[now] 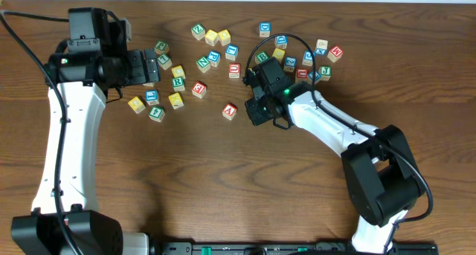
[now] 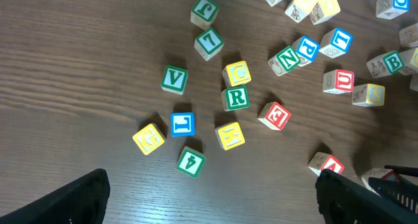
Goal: Spell out AI2
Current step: 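Carry the red I block toward the A block and lower it beside A, then open the right gripper and lift it toward the pile's right side, then lower the right gripper onto the blue 2 block and grasp it, then carry the blue 2 block and set it right of the I block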
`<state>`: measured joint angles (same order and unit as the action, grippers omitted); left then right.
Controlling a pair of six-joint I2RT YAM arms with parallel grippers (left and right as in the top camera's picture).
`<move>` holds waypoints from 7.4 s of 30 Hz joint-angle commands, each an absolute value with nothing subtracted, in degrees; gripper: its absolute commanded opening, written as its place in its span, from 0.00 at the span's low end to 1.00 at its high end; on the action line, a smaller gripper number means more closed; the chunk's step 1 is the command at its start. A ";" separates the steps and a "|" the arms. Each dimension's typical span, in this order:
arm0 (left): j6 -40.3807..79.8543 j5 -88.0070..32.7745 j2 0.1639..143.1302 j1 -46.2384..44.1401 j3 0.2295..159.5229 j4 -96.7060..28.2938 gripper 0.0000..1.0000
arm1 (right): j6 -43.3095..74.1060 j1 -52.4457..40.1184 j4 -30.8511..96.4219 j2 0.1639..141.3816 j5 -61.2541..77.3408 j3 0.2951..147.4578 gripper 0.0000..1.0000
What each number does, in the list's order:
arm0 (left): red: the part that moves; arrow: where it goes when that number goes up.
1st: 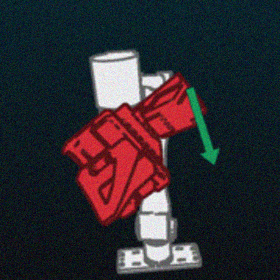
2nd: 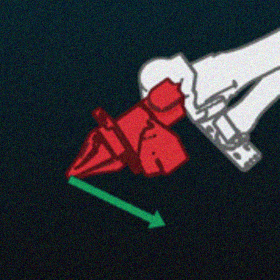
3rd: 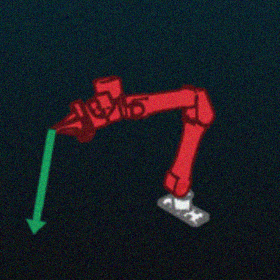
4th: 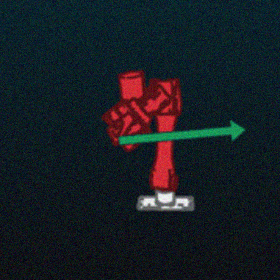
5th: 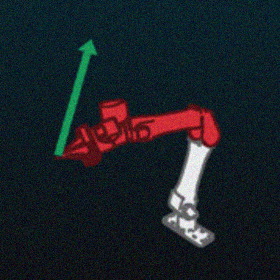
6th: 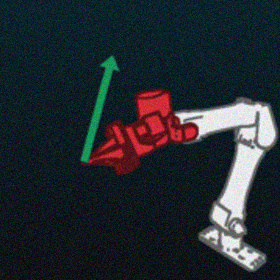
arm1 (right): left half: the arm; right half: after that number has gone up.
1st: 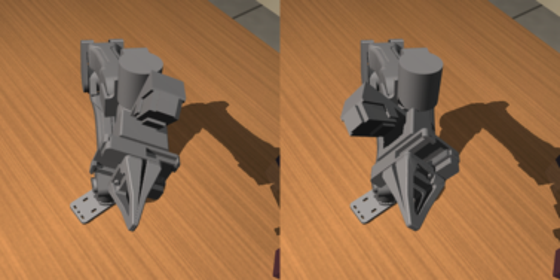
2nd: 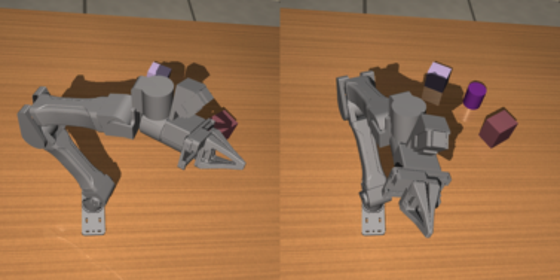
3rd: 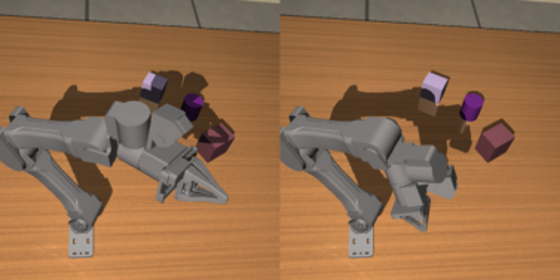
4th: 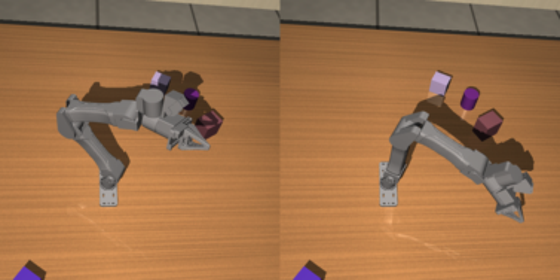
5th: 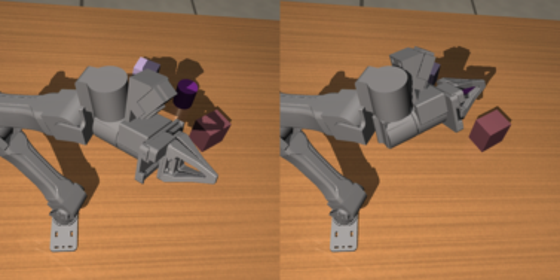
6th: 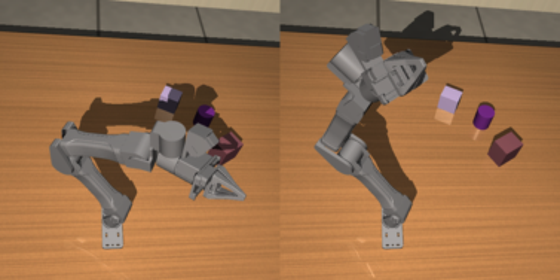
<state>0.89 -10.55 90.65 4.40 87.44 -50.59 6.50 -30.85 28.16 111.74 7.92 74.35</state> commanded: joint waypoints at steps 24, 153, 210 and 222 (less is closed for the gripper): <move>0.97 -10.44 90.65 4.43 87.31 -50.63 1.00 | 8.75 -27.86 37.01 112.49 3.97 89.27 0.47; 0.97 -10.44 90.65 4.45 87.31 -50.65 1.00 | 15.16 -14.72 19.22 126.63 2.13 92.05 0.28; 0.97 -10.44 90.65 4.45 87.31 -50.63 1.00 | -12.93 -20.69 39.83 113.56 16.10 75.96 0.50; 0.97 -10.44 90.65 4.43 87.31 -50.63 0.99 | 0.43 -20.73 45.80 108.07 17.50 83.61 0.32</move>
<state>0.89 -10.57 90.65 4.40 87.44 -50.59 -7.20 -20.49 45.54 112.16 16.49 81.14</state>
